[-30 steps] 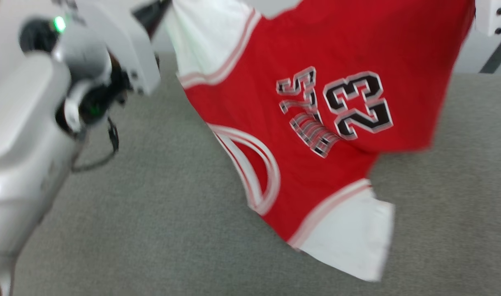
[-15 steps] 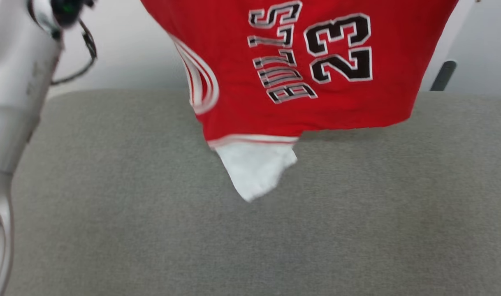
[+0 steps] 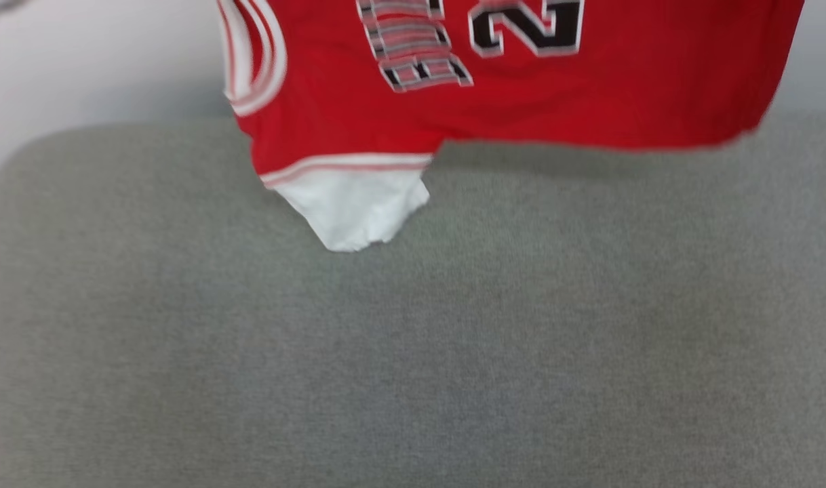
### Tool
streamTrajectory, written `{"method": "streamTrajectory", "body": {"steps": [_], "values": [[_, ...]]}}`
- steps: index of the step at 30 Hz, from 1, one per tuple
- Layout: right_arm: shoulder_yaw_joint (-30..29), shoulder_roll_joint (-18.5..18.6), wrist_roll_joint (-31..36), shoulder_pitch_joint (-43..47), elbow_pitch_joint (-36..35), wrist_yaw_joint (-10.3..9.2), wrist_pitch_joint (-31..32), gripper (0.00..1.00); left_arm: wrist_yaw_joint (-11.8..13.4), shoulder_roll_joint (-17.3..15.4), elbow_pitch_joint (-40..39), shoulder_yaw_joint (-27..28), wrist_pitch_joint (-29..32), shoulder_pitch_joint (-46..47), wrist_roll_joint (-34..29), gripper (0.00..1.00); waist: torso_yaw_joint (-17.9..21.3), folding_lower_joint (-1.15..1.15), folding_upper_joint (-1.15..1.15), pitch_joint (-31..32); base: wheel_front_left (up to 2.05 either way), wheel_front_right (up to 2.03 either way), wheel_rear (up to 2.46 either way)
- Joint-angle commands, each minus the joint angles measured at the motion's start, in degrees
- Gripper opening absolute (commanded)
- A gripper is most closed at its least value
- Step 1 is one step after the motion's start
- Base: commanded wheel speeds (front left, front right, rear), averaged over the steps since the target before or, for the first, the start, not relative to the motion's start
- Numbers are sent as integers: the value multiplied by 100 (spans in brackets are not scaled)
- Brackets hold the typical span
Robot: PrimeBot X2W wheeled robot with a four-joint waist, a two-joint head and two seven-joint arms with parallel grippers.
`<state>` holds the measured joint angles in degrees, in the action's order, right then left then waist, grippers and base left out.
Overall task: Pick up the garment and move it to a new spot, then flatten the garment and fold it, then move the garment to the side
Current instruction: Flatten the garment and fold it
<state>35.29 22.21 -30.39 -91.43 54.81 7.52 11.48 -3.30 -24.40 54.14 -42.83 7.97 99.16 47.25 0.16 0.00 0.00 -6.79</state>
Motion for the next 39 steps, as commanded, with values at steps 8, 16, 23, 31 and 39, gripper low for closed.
{"method": "streamTrajectory", "body": {"steps": [8, 16, 23, 31, 39], "values": [[-310, -210, 502, -826, 75, -6, -1025, 0, 131, 100, 287, 27, -553, 1297, -346, 0, 382, 0, 0, -1751, 0, 0, 0], [-1002, -410, 1333, -1741, 404, -6, -2483, 0, 186, 259, 514, 111, -1317, 2750, -637, 0, 489, 0, 0, -3482, 0, 0, 0], [-1916, -405, 2461, -1762, -2, -6, -2666, 0, 16, 449, 793, 278, -1976, 3444, -561, 0, 268, 0, 0, -4472, 0, 0, 0], [-2938, -768, 3583, -1106, -580, -6, -2658, 0, -123, 544, 1093, 515, -2301, 3285, -453, 0, -41, 0, 0, -4861, 0, 0, 0], [-3121, -977, 3952, -829, -156, -6, -2660, 0, -263, 664, 1212, 686, -2321, 2543, -416, 0, -256, 0, 0, -4491, 0, 0, 0]]}}
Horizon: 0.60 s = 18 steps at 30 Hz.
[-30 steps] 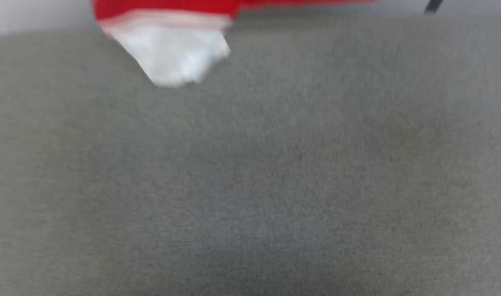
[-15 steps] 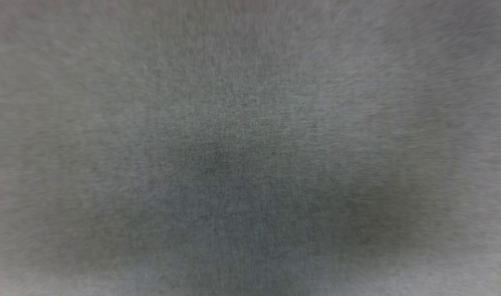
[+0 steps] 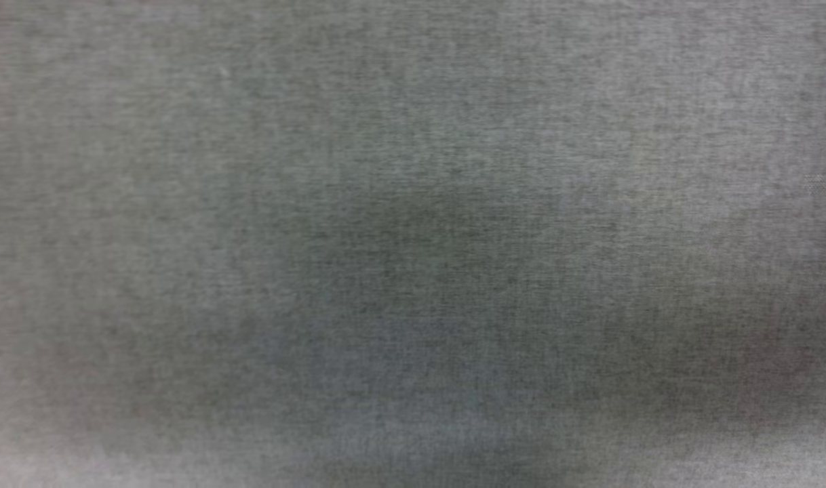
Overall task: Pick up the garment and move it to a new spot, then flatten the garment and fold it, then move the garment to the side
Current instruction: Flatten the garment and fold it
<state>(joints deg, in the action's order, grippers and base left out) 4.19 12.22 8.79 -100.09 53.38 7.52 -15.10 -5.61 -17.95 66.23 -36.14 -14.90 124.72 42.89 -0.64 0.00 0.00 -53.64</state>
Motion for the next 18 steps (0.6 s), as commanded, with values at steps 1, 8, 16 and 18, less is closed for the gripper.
{"method": "streamTrajectory", "body": {"steps": [1, 8, 16, 18], "values": [[-5, 15, 9, 54, 70, -6, -2, 0, -57, 42, 45, 18, -33, -114, 42, 0, -203, 0, 0, 276, 0, 0, 0], [224, 5, -407, 382, 575, -6, -3, 0, -179, 71, 364, -165, 116, -962, 166, 0, -312, 0, 0, 1084, 0, 0, 0], [1313, 227, -1493, 1513, 953, -6, 10, 0, -190, -81, -338, -690, 632, -2767, 610, 0, -437, 0, 0, 2403, 0, 0, 0], [1683, 290, -1882, 1944, 879, -6, 27, 0, -187, -216, -678, -861, 672, -3313, 719, 0, -474, 0, 0, 2729, 0, 0, 0]]}}
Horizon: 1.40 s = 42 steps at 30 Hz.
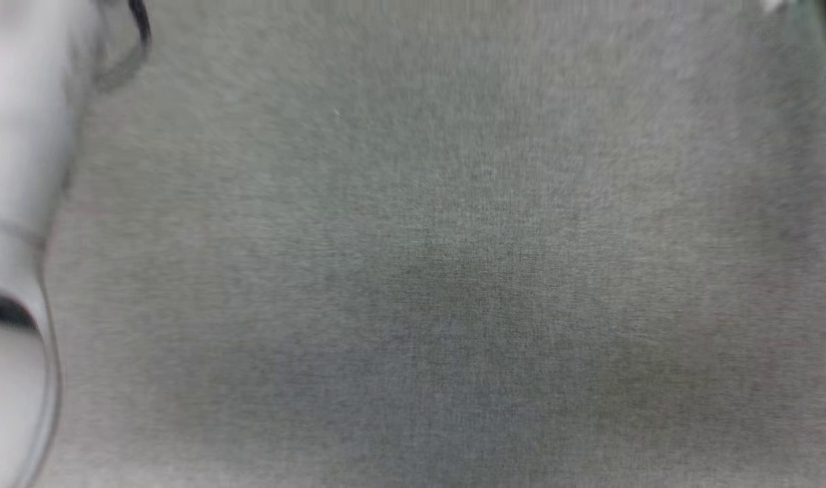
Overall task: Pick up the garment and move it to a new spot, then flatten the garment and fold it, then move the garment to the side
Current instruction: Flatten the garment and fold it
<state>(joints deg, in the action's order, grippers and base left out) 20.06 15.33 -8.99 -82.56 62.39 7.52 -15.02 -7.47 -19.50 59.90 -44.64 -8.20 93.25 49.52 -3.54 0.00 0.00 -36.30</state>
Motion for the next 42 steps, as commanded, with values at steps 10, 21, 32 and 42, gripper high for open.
{"method": "streamTrajectory", "body": {"steps": [10, 21, 32, 42], "values": [[1409, 1260, -2190, 2681, -1809, -6, 474, 0, 179, -1143, -2203, -251, 233, -3120, 839, 0, -204, 0, 0, 2196, 0, 0, 0], [1232, 2407, -2786, 5174, -3586, -6, 595, 0, 1989, -2516, -5782, -256, 233, -6323, 1452, 0, -238, 0, 0, 2548, 0, 0, 0], [122, 2524, -2541, 7648, -4995, -6, 852, 0, 3190, -2937, -7588, -448, 92, -8482, 2222, 0, -278, 0, 0, 2488, 0, 0, 0], [-711, 2223, -2233, 8922, -6175, -6, 1172, 0, 3608, -3080, -8126, -471, 195, -9030, 2574, 0, -212, 0, 0, 2269, 0, 0, 0]]}}
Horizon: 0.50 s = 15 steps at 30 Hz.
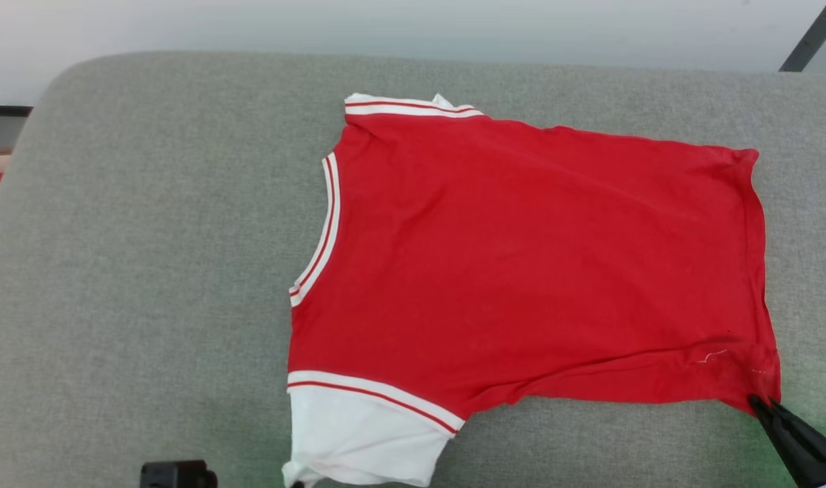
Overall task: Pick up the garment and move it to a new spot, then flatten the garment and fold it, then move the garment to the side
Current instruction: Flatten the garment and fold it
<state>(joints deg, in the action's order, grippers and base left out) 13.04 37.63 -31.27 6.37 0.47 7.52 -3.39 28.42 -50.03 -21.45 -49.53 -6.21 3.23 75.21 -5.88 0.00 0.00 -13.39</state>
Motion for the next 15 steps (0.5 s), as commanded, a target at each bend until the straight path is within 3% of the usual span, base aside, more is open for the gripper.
{"method": "streamTrajectory", "body": {"steps": [1, 10, 15], "values": [[-68, -13, 28, 78, -71, -6, 21, 0, 64, -75, -59, 44, 5, -38, 17, 0, 38, 0, 0, -40, 0, 0, 0], [-626, -110, 128, 217, -596, -6, 201, 0, 713, -856, -882, 393, 85, 225, -287, 0, 228, 0, 0, -125, 0, 0, 0], [-791, -223, 116, -58, -687, -6, 425, 0, 801, -1337, -1110, 517, 367, 748, -671, 0, 316, 0, 0, -157, 0, 0, 0]]}}
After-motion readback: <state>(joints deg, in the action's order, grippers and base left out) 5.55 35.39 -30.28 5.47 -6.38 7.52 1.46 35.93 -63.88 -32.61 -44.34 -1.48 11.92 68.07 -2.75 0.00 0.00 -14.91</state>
